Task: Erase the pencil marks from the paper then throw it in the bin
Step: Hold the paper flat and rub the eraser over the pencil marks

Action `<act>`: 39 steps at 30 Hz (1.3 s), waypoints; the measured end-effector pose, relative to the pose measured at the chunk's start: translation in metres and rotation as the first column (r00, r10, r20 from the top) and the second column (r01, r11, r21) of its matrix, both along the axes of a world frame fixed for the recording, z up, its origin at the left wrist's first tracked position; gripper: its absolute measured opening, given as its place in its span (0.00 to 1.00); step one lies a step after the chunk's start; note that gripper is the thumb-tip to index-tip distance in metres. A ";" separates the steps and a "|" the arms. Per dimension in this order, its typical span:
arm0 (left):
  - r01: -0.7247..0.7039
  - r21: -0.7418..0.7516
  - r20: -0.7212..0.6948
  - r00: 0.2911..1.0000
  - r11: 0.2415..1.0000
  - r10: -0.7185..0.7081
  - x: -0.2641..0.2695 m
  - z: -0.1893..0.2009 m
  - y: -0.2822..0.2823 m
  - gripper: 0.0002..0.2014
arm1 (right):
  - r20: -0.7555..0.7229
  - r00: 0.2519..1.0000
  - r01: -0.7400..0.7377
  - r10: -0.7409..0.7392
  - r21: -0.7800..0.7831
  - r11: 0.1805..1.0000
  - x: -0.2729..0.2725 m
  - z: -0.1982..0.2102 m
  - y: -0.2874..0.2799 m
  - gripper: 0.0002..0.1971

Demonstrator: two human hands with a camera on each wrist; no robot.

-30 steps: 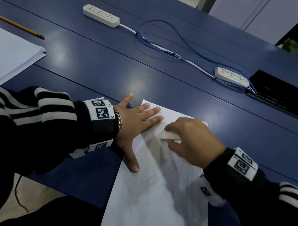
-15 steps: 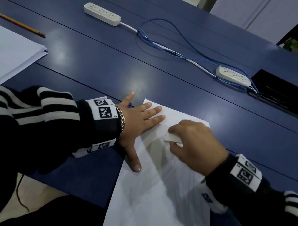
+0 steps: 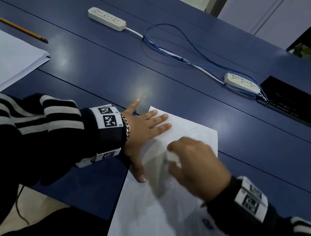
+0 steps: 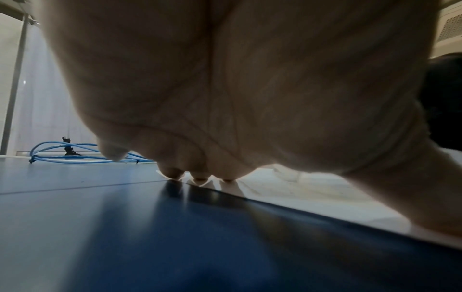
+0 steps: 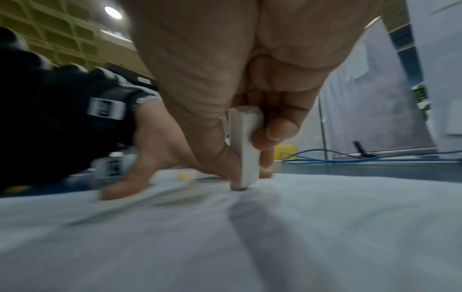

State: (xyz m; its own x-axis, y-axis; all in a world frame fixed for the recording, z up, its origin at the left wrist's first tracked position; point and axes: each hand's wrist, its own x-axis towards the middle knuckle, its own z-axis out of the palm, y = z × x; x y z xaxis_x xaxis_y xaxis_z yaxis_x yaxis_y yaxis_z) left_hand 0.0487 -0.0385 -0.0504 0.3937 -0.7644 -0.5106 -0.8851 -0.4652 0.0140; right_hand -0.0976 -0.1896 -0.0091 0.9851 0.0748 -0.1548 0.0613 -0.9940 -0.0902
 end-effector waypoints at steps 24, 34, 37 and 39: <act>-0.166 -0.243 -0.067 0.986 0.956 0.154 -0.015 0.015 0.009 0.63 | -0.230 0.967 0.129 -0.105 0.094 0.987 -0.042 0.028 -0.057 0.16; -0.205 -0.146 -0.078 0.978 0.968 0.195 0.037 0.016 -0.026 0.64 | 0.096 0.960 0.238 -0.263 0.217 0.947 0.085 0.016 -0.089 0.14; -0.200 -0.120 -0.076 0.978 0.972 0.192 0.038 0.013 -0.027 0.65 | 0.099 0.959 0.244 -0.267 0.201 0.949 0.097 -0.002 -0.081 0.14; -0.200 -0.121 -0.076 0.979 0.972 0.192 0.038 0.014 -0.026 0.66 | 0.102 0.960 0.238 -0.259 0.187 0.953 0.097 -0.008 -0.077 0.14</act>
State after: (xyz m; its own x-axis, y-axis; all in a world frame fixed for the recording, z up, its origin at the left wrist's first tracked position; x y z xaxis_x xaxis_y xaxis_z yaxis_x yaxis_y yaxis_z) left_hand 0.0865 -0.0646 -0.0365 0.5120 -0.7360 -0.4430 -0.7724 -0.6200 0.1374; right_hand -0.0003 -0.2671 -0.0173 0.9864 -0.1603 -0.0369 -0.1643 -0.9495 -0.2673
